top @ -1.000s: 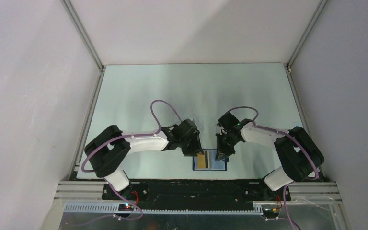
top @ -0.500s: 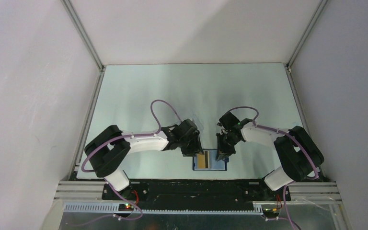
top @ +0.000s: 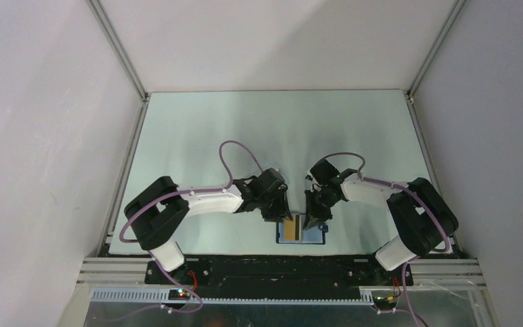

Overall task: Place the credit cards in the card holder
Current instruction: Turn over the card slot in the card holder.

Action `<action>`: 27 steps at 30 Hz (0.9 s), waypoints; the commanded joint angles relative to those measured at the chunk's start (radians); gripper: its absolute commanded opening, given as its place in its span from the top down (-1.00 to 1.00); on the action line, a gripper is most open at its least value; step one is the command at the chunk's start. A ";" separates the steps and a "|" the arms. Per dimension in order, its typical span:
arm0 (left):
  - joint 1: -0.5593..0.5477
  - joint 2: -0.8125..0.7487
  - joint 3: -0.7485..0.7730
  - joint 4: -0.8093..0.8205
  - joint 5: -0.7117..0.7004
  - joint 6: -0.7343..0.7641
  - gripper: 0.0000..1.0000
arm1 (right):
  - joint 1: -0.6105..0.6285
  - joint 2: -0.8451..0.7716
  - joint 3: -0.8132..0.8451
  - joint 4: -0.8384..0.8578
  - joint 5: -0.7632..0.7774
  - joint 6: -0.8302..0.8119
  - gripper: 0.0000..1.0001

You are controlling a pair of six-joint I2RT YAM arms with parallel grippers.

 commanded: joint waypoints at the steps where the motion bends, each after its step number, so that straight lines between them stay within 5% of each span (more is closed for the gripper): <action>1: -0.007 -0.052 0.006 0.072 0.029 0.000 0.18 | 0.010 0.024 -0.003 0.030 -0.039 -0.011 1.00; 27: -0.028 -0.015 -0.021 0.286 0.186 -0.038 0.24 | -0.019 -0.048 0.009 -0.031 -0.029 -0.017 1.00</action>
